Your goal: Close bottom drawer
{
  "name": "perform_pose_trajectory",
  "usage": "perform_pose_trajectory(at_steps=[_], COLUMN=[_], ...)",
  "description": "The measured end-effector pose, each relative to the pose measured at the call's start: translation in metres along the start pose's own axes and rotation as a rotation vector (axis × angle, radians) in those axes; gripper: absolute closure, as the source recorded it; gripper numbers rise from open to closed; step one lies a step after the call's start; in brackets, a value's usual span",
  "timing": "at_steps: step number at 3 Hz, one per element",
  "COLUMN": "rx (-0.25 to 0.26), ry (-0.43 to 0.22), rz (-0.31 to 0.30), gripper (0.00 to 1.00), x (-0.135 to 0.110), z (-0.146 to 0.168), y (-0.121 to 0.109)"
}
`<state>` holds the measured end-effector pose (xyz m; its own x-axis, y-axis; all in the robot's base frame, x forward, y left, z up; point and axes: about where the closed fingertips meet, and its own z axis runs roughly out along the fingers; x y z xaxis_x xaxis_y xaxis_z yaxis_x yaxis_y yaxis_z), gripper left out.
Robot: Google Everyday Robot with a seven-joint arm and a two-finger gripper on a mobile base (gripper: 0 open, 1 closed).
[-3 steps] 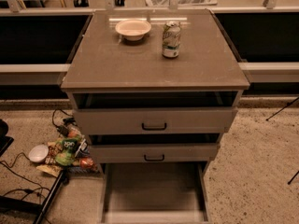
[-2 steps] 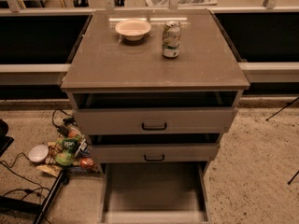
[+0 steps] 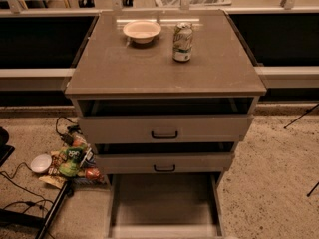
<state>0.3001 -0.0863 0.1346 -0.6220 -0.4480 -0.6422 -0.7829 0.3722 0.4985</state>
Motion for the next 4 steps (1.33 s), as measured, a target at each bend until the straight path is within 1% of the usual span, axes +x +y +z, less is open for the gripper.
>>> perform_pose_trajectory(at_steps=[1, 2, 3, 4], rx=[0.001, 0.001, 0.058, 0.092], ry=[-0.042, -0.042, -0.077, -0.096], rz=[-0.056, -0.056, -0.124, -0.158], gripper=[1.0, 1.0, 1.0, 1.0], x=[-0.015, -0.015, -0.056, -0.085], z=[0.007, 0.007, -0.009, -0.019], y=[-0.031, -0.031, -0.068, -0.095])
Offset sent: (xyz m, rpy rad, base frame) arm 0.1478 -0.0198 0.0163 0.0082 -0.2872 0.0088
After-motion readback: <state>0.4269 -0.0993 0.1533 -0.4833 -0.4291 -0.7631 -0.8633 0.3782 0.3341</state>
